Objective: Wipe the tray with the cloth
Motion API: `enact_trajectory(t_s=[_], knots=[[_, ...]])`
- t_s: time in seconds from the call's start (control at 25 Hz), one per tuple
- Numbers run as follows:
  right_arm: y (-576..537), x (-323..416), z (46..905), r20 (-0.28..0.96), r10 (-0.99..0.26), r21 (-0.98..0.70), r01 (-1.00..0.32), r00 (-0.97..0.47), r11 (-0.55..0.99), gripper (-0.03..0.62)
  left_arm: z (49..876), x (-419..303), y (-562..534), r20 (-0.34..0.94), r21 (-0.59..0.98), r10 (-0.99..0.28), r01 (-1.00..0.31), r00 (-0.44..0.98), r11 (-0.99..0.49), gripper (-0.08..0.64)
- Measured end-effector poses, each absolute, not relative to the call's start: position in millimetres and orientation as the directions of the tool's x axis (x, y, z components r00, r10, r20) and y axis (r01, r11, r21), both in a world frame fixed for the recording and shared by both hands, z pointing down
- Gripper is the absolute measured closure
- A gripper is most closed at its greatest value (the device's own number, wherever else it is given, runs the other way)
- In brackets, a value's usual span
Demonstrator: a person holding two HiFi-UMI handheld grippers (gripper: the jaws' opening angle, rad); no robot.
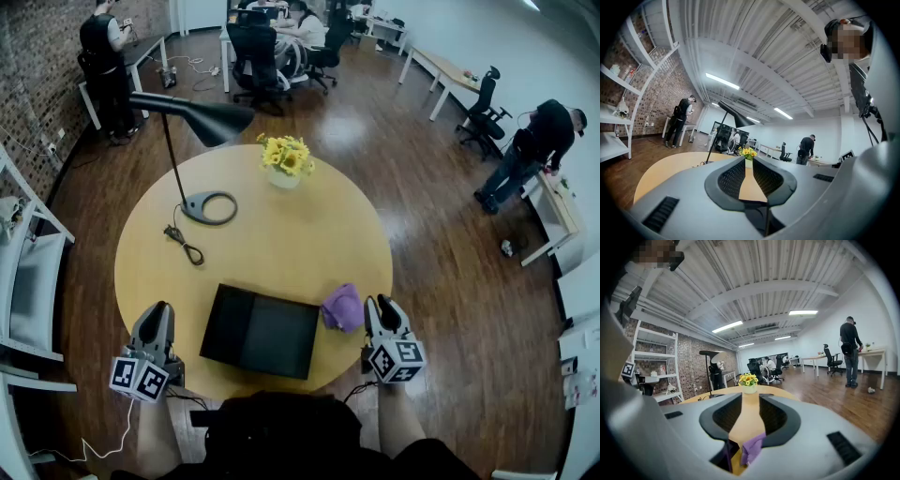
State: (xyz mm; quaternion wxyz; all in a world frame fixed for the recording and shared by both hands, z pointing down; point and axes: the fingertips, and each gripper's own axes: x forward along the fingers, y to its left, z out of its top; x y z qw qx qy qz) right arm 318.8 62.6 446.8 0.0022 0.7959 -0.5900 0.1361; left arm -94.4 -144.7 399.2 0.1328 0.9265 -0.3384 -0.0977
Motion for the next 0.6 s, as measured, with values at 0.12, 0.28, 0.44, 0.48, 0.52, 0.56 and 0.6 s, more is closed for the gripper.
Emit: enact_trajectory(t_s=[0.12, 0.28, 0.44, 0.48, 0.52, 0.56, 0.6], knots=[[62, 322, 454, 0.219, -0.93, -0.174, -0.926, 0.295, -0.335, 0.439, 400, -96, -144, -0.082, 0.296, -0.648, -0.603, 0.757, -0.741, 0.509], [59, 326, 490, 0.365, -0.893, -0.13, -0.936, 0.262, -0.328, 0.439, 413, -92, -146, -0.036, 0.304, -0.658, -0.619, 0.752, -0.724, 0.477], [46, 328, 554, 0.601, -0.776, -0.056, -0.958, 0.192, -0.28, 0.356, 432, -85, -151, 0.043, 0.313, -0.661, -0.639, 0.749, -0.703, 0.41], [44, 329, 568, 0.64, -0.746, -0.042, -0.962, 0.182, -0.27, 0.356, 436, -84, -150, 0.057, 0.315, -0.662, -0.643, 0.747, -0.698, 0.411], [42, 330, 580, 0.675, -0.718, -0.032, -0.965, 0.171, -0.26, 0.356, 440, -83, -150, 0.07, 0.319, -0.662, -0.646, 0.746, -0.694, 0.41], [40, 332, 591, 0.704, -0.692, -0.026, -0.968, 0.16, -0.25, 0.356, 443, -82, -149, 0.082, 0.324, -0.661, -0.647, 0.746, -0.69, 0.41], [36, 333, 601, 0.729, -0.668, -0.024, -0.971, 0.147, -0.239, 0.356, 446, -80, -147, 0.094, 0.328, -0.659, -0.648, 0.746, -0.687, 0.41]])
